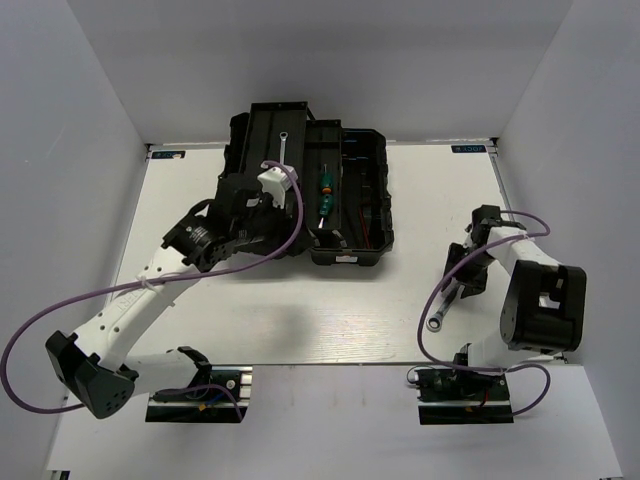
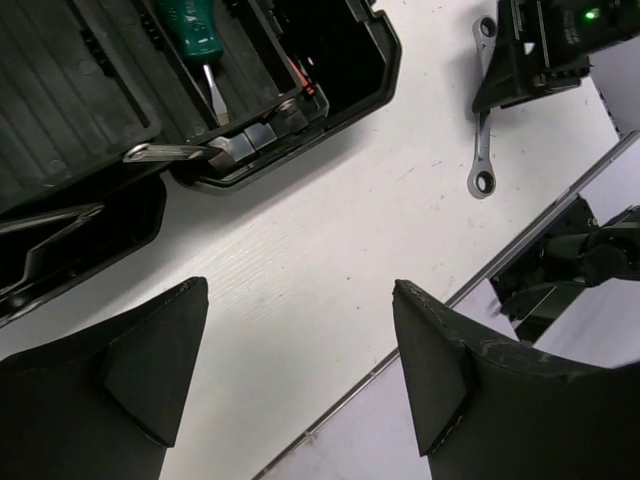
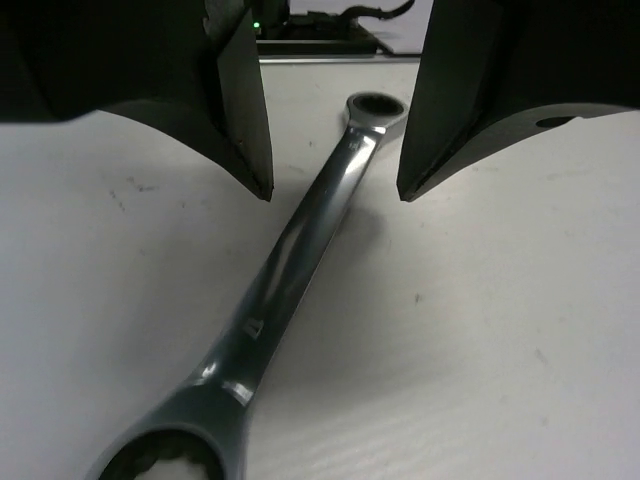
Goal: Sort the tools into containers
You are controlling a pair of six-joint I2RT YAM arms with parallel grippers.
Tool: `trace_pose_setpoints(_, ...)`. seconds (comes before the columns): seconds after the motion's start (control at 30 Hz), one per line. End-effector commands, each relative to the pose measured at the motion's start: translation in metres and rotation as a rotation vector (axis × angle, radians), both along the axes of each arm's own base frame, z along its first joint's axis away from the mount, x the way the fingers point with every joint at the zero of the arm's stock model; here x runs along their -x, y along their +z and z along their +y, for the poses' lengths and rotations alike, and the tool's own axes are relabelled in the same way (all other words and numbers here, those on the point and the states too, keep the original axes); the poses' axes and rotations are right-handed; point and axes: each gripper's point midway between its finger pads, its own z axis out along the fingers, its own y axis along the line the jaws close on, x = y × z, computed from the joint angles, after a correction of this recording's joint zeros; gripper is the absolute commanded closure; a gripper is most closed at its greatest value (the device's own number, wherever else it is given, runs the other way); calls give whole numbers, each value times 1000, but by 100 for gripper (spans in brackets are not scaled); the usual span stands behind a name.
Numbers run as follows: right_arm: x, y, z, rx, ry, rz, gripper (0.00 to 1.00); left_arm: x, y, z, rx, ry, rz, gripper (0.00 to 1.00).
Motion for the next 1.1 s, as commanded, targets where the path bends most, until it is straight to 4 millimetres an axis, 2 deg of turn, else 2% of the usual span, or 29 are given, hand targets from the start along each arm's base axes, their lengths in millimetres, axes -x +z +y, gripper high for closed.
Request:
trace_pose_setpoints(0.0,-24,0,-13,79,-70,-51,42,4,7,-3,34,16,-9,15)
trace_pose_setpoints(0.17,-29,-8,-18,156,-101,-46,43,7,4,-5,25,30,-1,15)
trace_pose_setpoints(0.23,-24,-14,-19,184,-104,-26,45,10,3,-6,21,33,10,15)
trace_pose_setpoints(0.47,0,-40,-8,193,-83,67,70,12,-1,-10,14,51,20,15)
trace_pose_setpoints(0.5,1,-42,-7,191,-90,70,78,13,-1,-11,10,49,16,15)
trace_pose_setpoints(0.63,3,-47,-7,197,-104,85,95,18,-5,-16,10,47,31,15)
trace_pose_setpoints(0.73,-10,-38,-6,185,-100,43,100,19,-5,-17,11,51,32,15)
trace_pose_setpoints(0.77,-24,-28,-3,159,-102,-2,100,22,-5,-19,10,41,32,15)
trace_pose_setpoints(0.83,-35,-14,4,112,-70,-48,100,23,-8,-22,0,38,35,15)
trace_pose_setpoints(0.93,-63,18,16,20,-48,-164,100,22,-7,-24,-4,37,30,15)
trace_pose_setpoints(1.07,-81,53,28,-55,3,-265,100,24,-5,-29,-11,21,20,15)
